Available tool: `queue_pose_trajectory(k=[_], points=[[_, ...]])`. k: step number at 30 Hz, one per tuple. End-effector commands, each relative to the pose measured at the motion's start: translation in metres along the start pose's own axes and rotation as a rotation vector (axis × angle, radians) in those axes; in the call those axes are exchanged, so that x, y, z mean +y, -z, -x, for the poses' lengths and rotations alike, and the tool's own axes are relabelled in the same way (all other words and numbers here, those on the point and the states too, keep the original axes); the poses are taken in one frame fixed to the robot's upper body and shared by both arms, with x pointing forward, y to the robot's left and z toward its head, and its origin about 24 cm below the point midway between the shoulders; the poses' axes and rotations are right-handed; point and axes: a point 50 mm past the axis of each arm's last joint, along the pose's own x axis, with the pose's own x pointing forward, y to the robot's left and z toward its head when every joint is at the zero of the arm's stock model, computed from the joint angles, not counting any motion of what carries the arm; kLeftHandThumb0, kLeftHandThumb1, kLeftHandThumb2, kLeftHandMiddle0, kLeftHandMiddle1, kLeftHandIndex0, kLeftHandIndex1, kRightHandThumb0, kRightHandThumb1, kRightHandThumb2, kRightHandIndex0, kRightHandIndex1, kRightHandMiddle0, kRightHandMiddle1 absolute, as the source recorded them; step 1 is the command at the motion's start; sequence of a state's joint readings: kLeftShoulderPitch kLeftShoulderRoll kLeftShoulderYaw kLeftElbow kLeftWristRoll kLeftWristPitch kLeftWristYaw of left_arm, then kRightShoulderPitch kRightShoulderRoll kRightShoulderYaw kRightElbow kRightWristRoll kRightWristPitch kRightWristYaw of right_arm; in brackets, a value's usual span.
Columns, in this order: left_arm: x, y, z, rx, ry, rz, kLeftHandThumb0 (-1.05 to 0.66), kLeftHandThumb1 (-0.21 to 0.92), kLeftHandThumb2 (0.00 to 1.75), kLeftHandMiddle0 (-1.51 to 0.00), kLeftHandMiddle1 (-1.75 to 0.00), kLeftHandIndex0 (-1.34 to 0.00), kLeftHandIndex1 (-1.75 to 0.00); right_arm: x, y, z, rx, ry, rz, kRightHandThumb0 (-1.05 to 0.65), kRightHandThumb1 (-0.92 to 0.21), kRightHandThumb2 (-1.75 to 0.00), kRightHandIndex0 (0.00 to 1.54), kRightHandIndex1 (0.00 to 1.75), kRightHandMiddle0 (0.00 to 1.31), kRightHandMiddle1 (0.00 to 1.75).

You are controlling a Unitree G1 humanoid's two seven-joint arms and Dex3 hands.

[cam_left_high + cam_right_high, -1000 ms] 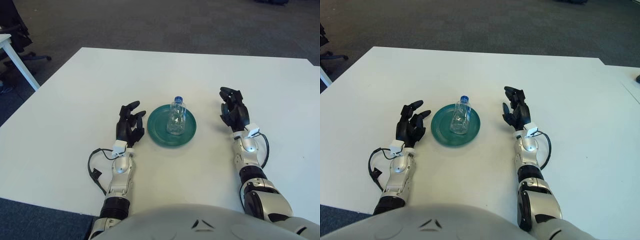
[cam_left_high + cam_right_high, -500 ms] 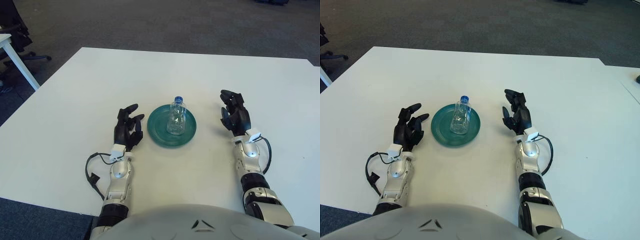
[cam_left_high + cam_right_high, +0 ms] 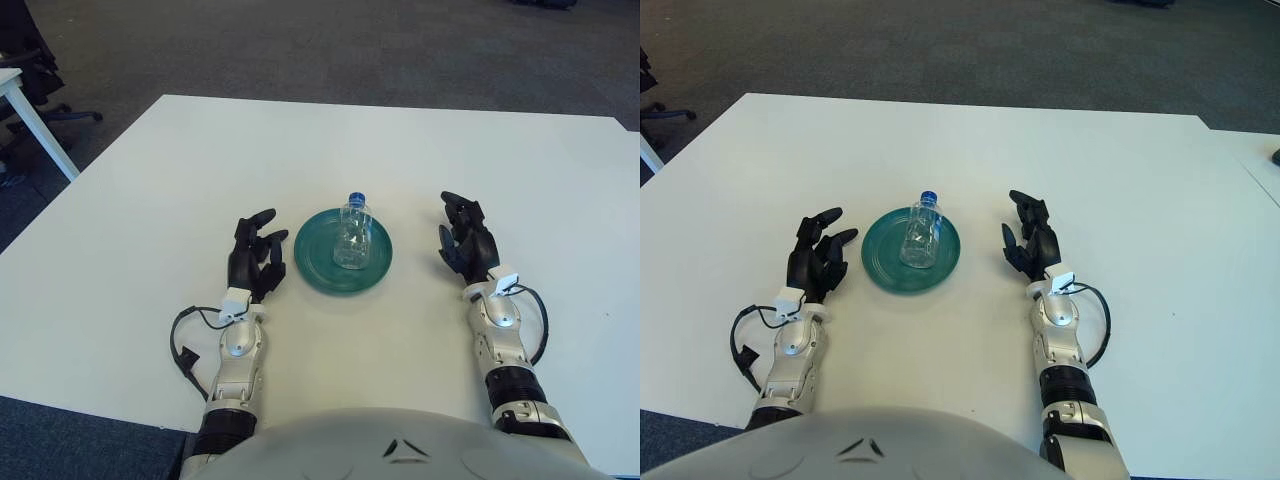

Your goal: Put the bottle into the plate.

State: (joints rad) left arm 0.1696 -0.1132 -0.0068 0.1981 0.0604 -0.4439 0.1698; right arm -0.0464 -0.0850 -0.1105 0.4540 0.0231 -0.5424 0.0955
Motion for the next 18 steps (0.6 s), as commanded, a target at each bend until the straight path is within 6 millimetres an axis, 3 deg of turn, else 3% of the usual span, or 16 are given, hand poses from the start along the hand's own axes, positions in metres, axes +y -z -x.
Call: queue_pose_trajectory(k=[1, 18], points=[[0.0019, 0.0173, 0.0118, 0.103, -0.015, -0.013, -0.72, 0.92, 0.59, -0.55, -0.83, -0.34, -1.03, 0.0004, 0.015, 0.014, 0.101, 0.005, 0.015, -0.61, -0.92, -0.52, 0.34, 0.05, 0.0, 0.64], [0.0, 0.0162, 0.0117, 0.105, -0.009, -0.016, -0.73, 0.92, 0.59, -0.53, -0.83, -0.32, -1.01, -0.0002, 0.0131, 0.0125, 0.157, 0.009, 0.057, -0.64, -0.92, -0.48, 0.33, 0.03, 0.0, 0.61]])
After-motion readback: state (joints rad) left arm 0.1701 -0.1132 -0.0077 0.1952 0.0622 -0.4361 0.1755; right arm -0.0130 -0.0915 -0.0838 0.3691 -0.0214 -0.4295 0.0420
